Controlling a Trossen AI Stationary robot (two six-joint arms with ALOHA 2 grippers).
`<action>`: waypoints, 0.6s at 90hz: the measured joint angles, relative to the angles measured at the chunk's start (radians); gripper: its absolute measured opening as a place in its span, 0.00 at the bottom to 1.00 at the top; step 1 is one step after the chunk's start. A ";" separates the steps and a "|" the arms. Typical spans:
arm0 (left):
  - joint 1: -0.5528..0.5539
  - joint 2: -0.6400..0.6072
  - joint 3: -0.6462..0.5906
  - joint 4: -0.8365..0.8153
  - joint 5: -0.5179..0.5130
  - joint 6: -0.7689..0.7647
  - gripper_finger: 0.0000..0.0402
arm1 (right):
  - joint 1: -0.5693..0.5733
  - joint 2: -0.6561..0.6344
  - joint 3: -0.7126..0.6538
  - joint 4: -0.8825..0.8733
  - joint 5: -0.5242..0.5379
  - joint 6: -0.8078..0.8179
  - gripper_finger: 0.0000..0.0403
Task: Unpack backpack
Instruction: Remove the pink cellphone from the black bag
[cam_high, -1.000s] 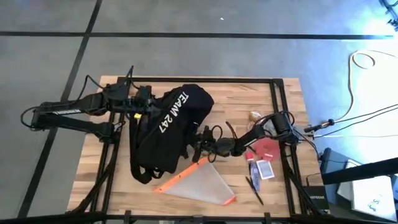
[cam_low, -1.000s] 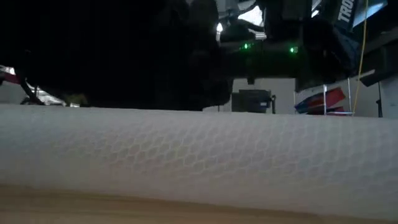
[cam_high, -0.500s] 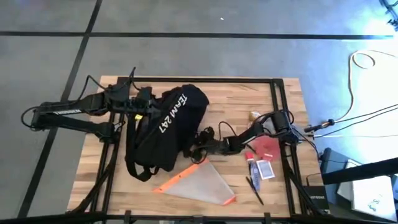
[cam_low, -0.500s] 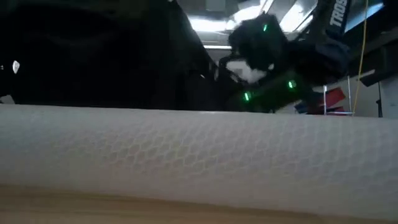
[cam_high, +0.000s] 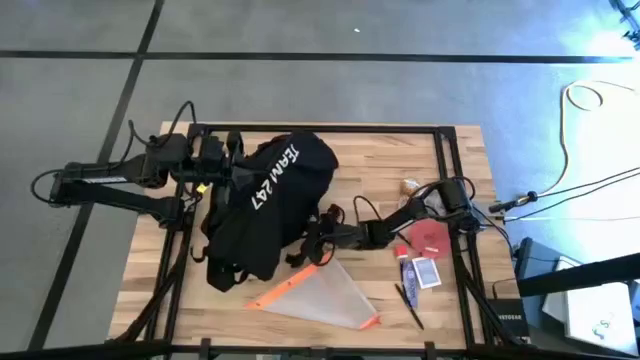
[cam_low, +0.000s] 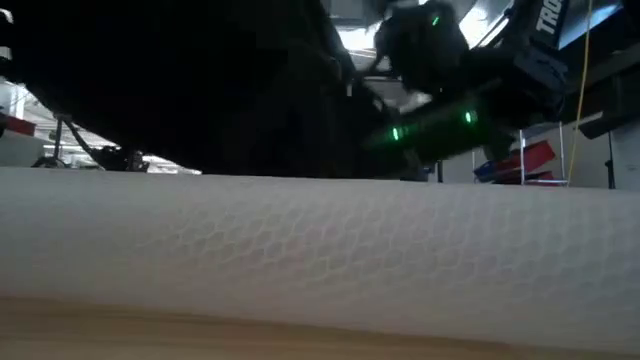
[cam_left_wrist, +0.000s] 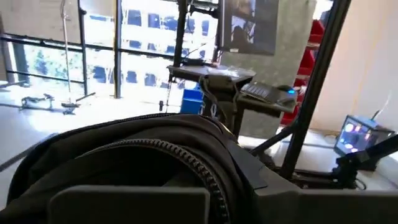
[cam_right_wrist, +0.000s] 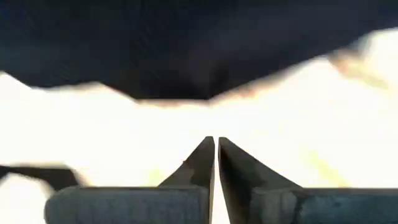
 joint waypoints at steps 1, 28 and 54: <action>0.000 0.001 0.000 -0.006 0.000 0.001 0.00 | 0.000 0.000 0.000 -0.011 0.000 0.004 0.01; 0.002 0.034 -0.002 -0.010 -0.035 -0.001 0.00 | -0.001 0.000 0.010 -0.016 -0.033 -0.018 0.01; 0.002 0.007 -0.002 0.013 -0.033 0.006 0.00 | 0.031 0.001 0.012 0.121 0.181 -0.302 0.00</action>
